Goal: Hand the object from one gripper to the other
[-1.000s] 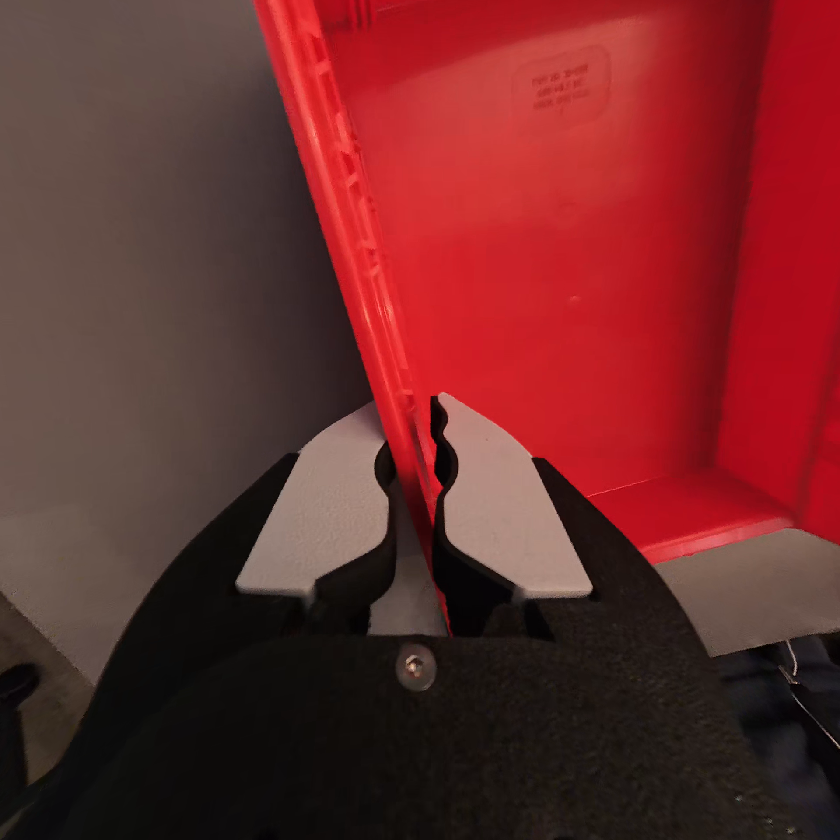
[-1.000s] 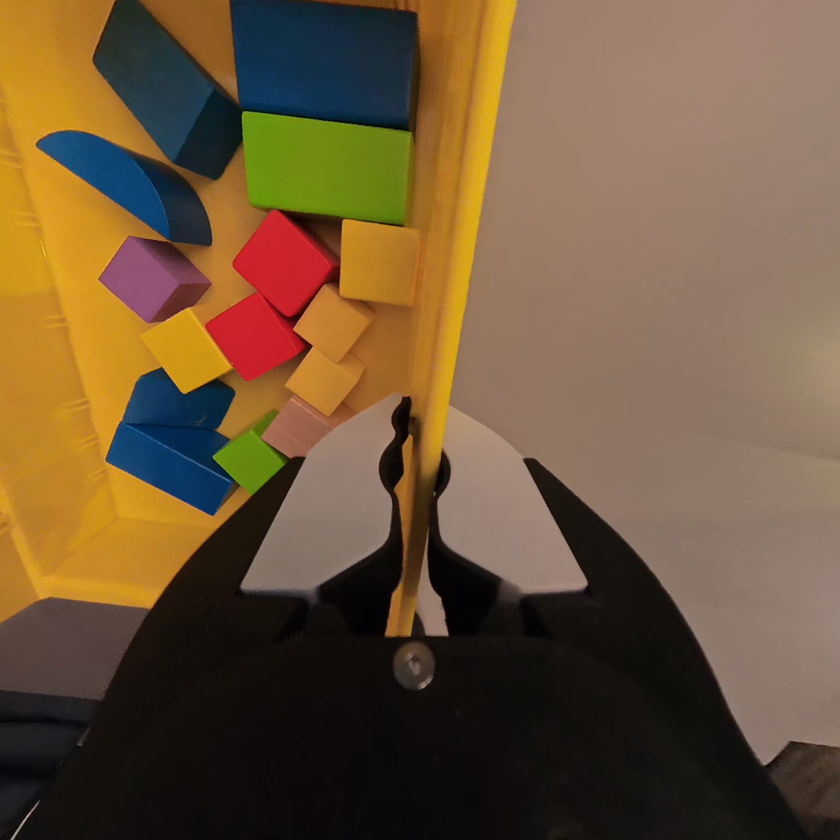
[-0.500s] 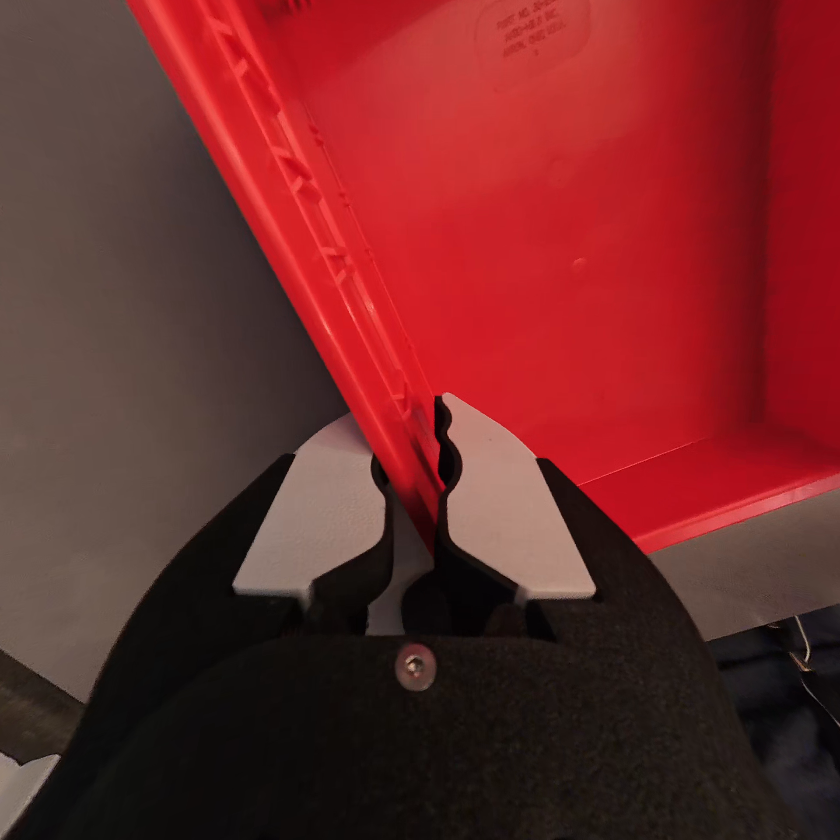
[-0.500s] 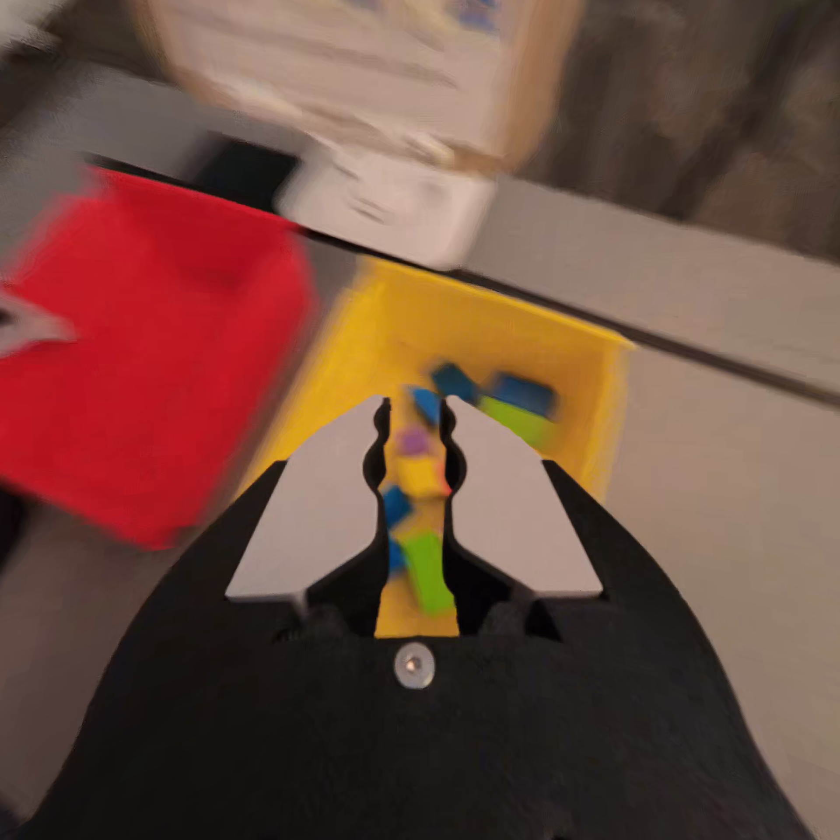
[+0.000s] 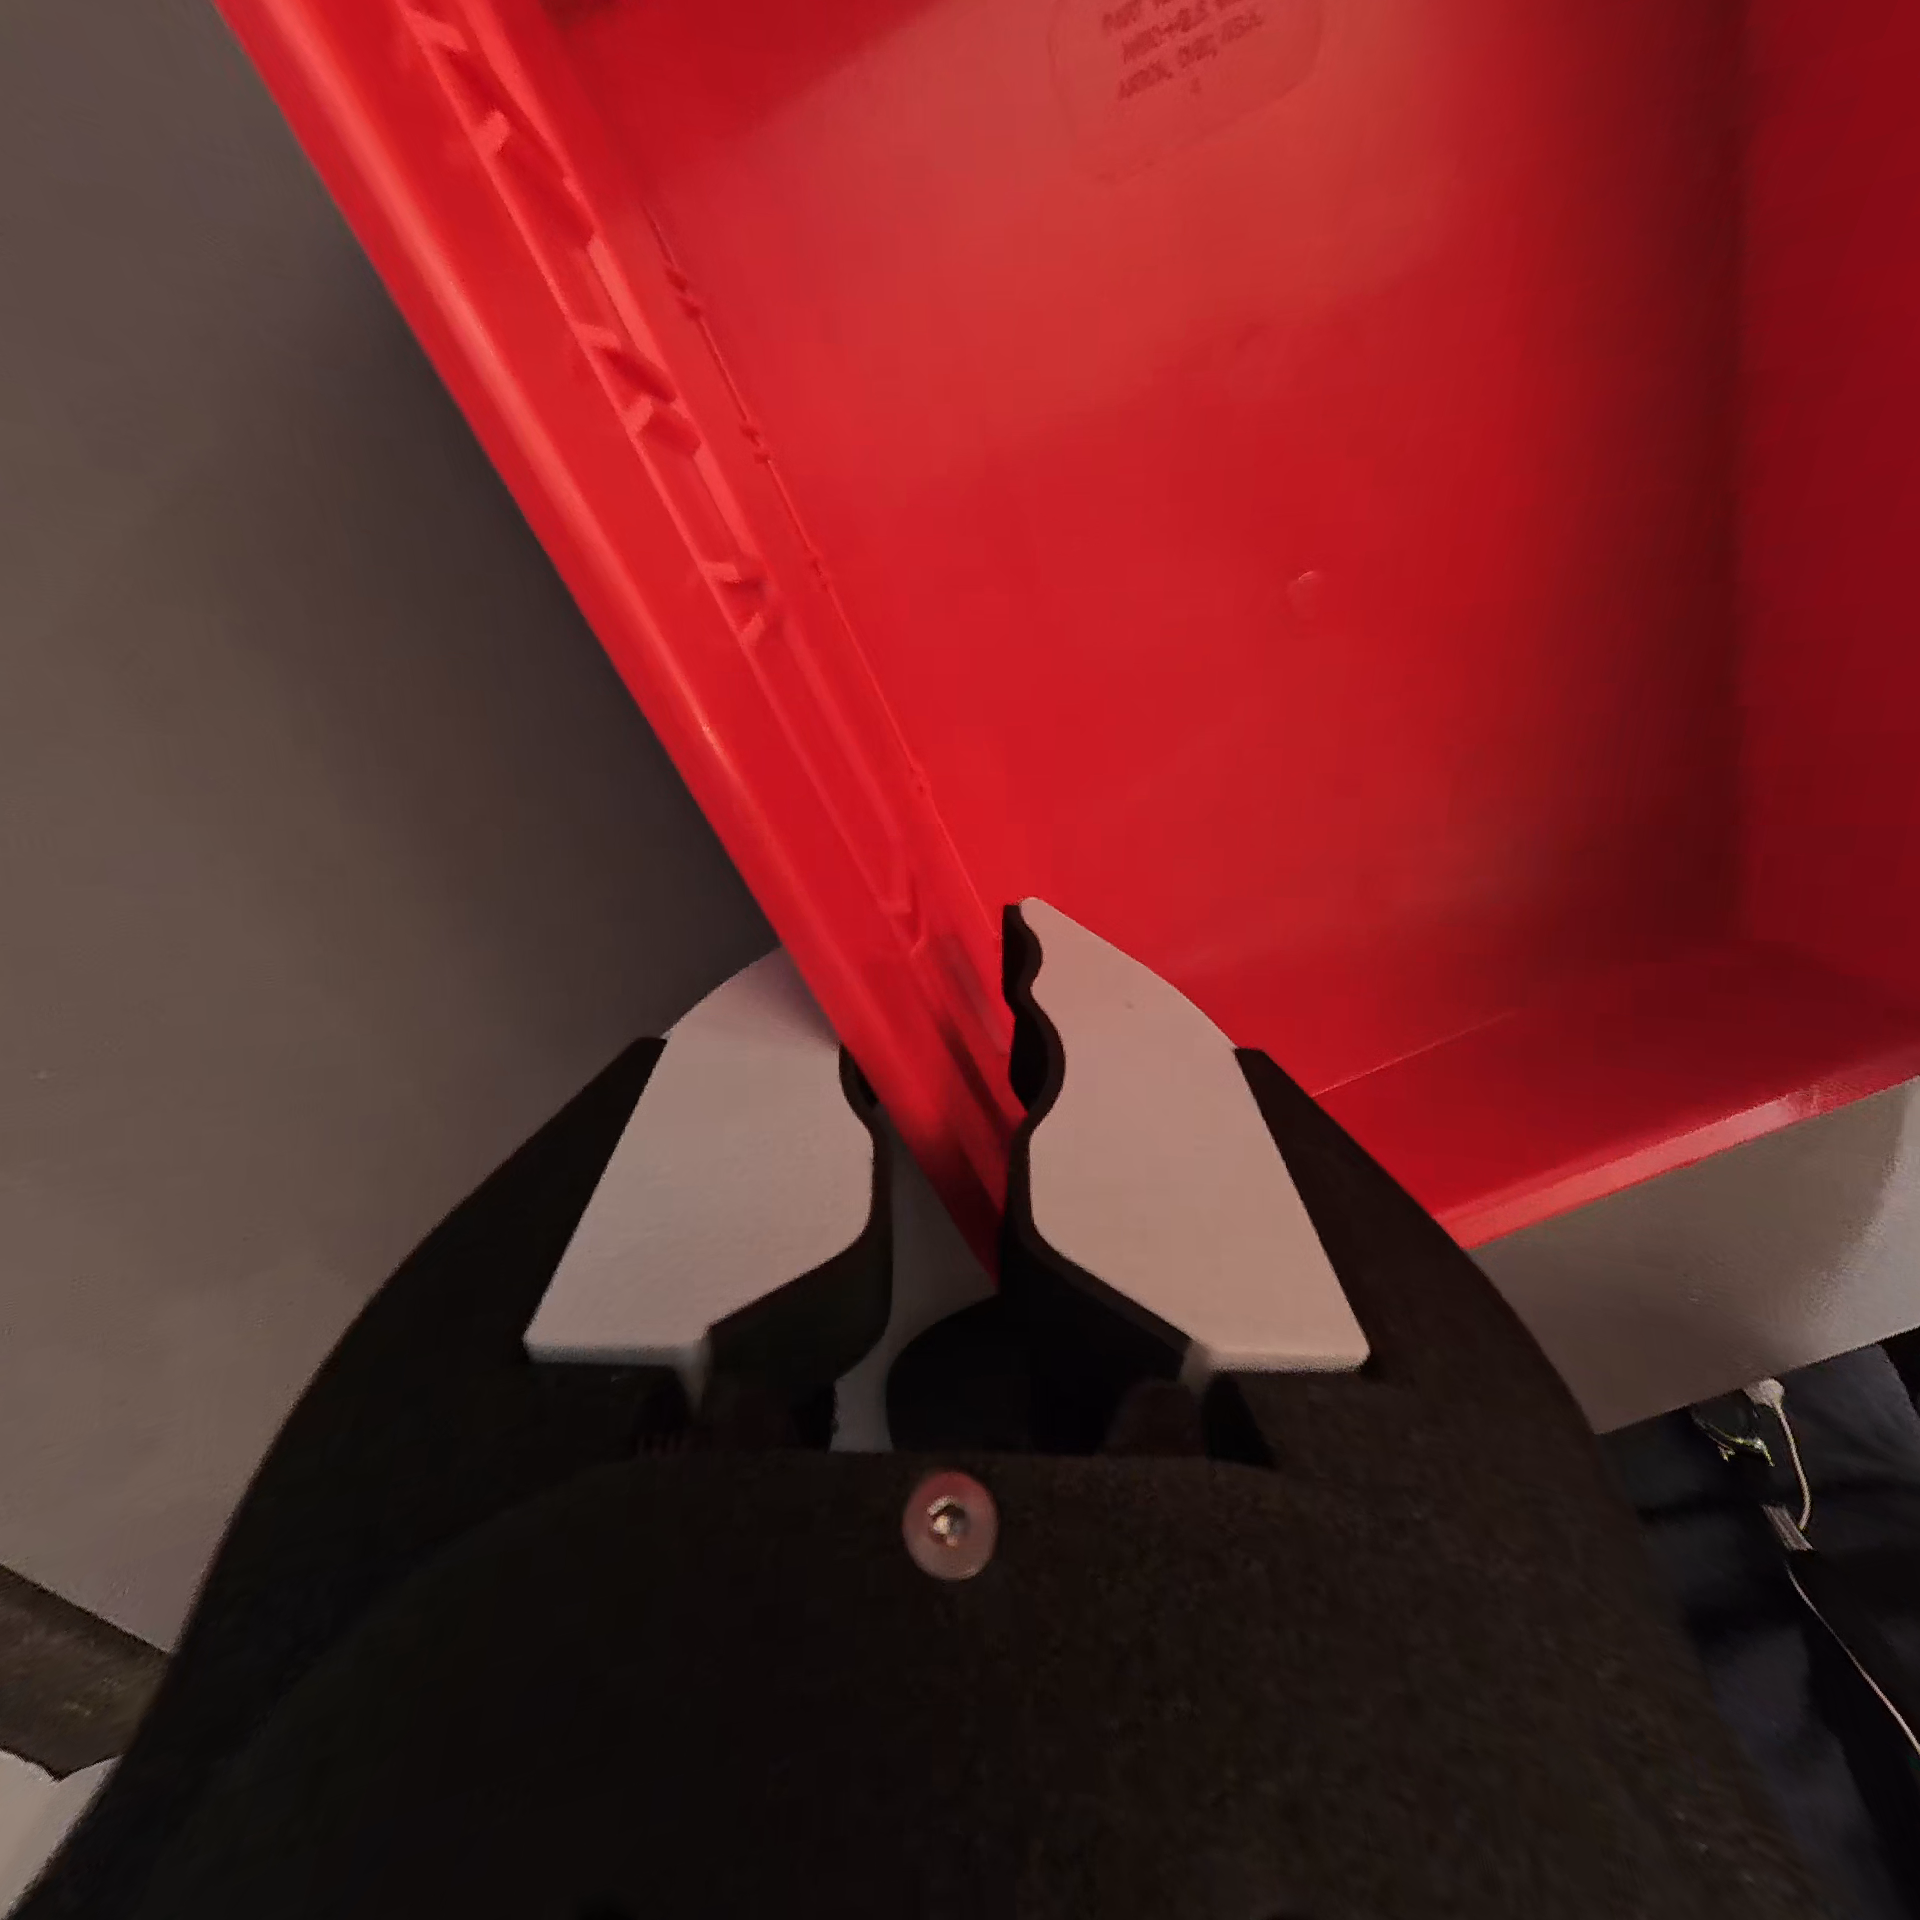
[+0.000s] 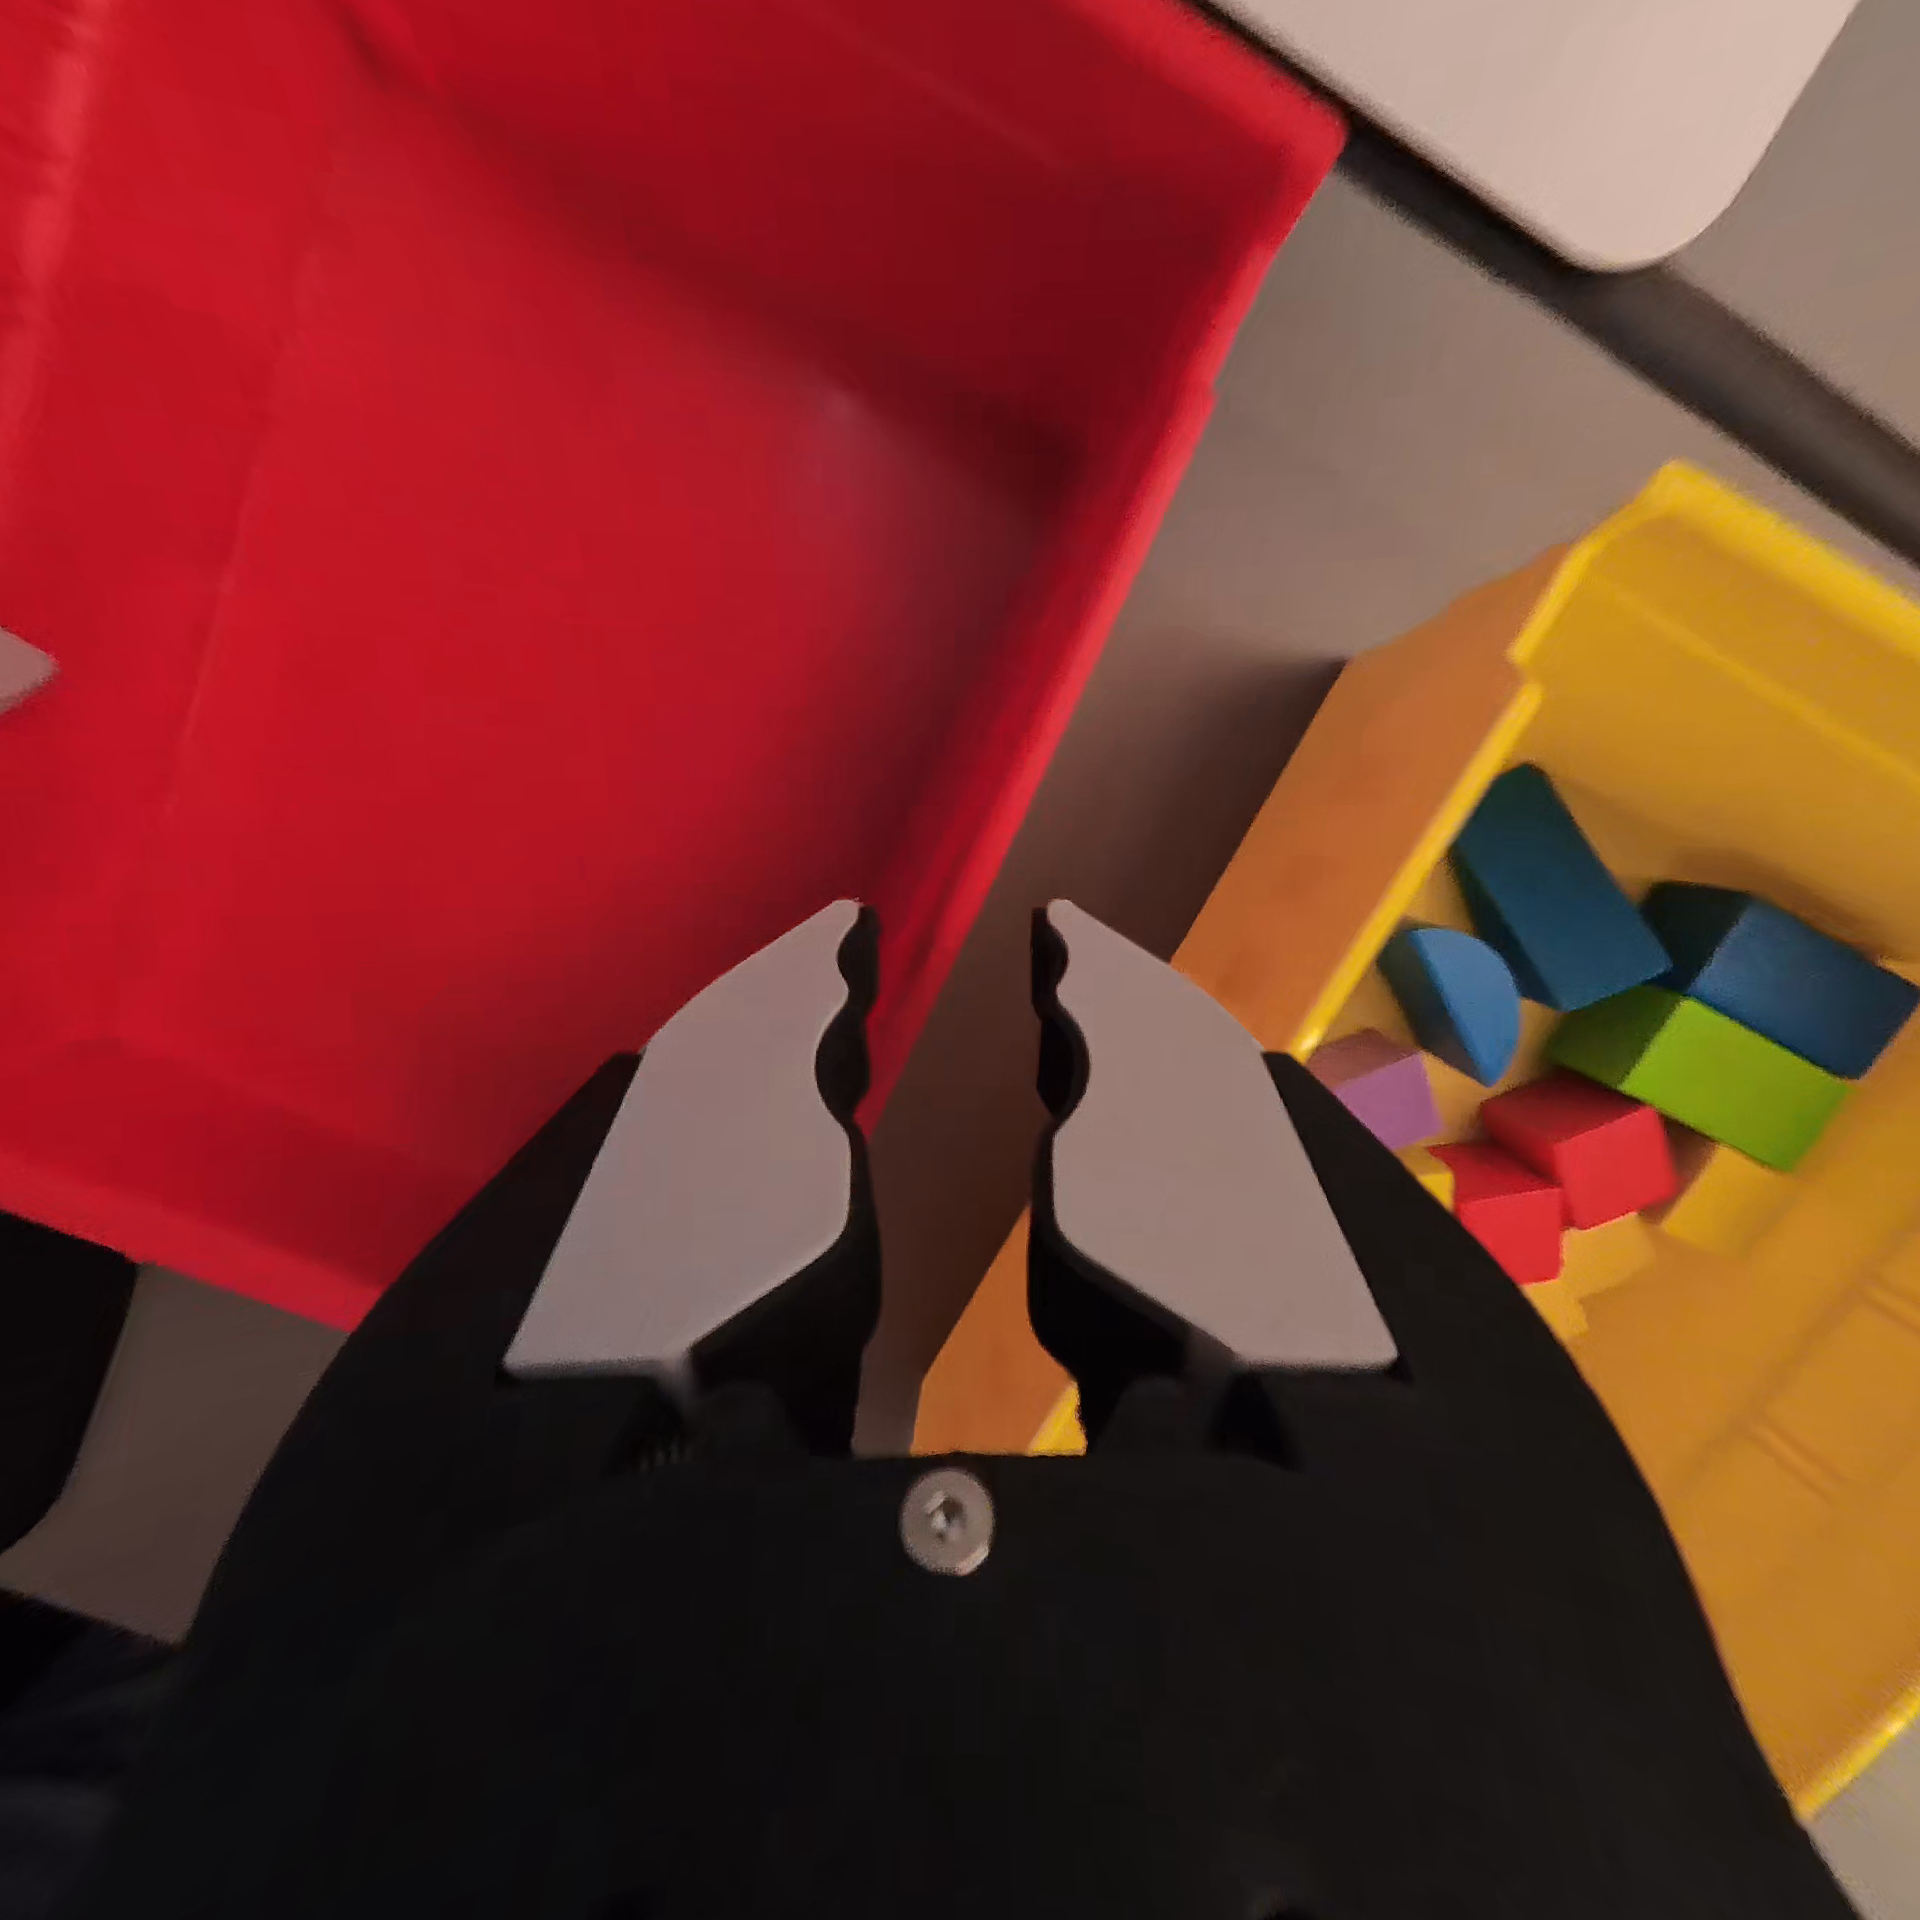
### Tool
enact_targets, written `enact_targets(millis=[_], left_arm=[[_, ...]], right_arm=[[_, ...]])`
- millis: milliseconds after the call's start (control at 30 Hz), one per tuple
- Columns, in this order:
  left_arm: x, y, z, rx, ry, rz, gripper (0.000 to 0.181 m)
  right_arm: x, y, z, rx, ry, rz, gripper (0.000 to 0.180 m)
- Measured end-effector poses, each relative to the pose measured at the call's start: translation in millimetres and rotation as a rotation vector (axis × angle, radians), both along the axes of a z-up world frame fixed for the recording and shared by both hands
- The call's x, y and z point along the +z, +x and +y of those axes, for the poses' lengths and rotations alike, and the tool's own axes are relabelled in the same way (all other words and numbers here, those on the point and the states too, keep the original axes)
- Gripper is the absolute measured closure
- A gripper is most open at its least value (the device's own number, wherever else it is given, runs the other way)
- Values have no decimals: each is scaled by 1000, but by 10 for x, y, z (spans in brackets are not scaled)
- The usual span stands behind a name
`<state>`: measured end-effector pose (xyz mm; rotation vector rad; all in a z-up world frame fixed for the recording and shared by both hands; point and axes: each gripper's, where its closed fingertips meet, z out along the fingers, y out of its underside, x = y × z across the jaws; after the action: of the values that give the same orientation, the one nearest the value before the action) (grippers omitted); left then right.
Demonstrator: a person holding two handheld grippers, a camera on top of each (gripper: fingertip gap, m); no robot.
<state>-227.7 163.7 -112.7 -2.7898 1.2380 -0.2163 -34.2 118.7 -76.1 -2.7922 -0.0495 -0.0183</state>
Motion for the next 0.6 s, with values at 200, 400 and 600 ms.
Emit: enact_targets(millis=[200, 400, 600], left_arm=[[7, 21, -5, -4, -21, -31, 161], [242, 49, 65, -9, 35, -130, 153], [898, -122, -5, 24, 187, -292, 146]], right_arm=[[-427, -118, -42, -48, -176, 66, 164], [-429, -101, 23, -144, -186, 209, 173], [-290, -58, 73, -138, -236, 190, 173]])
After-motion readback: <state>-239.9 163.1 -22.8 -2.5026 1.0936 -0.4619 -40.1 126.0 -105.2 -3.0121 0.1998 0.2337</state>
